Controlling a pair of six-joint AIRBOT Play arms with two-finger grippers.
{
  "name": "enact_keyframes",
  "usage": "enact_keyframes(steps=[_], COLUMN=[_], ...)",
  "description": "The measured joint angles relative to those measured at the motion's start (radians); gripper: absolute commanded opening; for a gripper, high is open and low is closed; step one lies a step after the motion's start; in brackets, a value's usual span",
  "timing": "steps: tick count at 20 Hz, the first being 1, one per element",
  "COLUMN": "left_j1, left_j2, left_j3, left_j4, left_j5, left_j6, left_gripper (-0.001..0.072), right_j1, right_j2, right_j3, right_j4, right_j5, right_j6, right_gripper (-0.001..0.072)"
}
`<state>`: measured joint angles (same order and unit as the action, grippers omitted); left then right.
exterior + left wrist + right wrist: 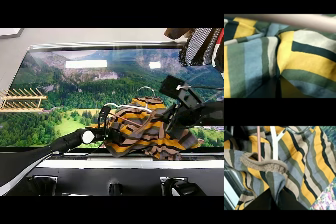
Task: Fold the clothes and pants, and hang the long-sleeved shirts on hangers.
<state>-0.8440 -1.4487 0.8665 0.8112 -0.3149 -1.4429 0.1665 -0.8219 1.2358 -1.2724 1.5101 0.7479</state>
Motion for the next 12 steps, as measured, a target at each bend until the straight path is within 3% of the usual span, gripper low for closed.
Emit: enact_keyframes(steps=[4, 12], left_j1=[0.045, 0.300], left_j2=[-0.003, 0.120], left_j3=[0.000, -0.041], left_j4=[0.016, 0.026], left_j5=[-0.004, -0.133], left_j6=[-0.009, -0.063], left_gripper=[0.0024, 0.0023], right_j1=[0.000, 0.000], right_j2=[0.000, -0.037], right_j3=[0.000, 0.000], right_j4=[0.000, 0.053], right_j5=[-0.002, -0.095], right_j6=[0.003, -0.005], right_gripper=[0.0032, 0.0031])
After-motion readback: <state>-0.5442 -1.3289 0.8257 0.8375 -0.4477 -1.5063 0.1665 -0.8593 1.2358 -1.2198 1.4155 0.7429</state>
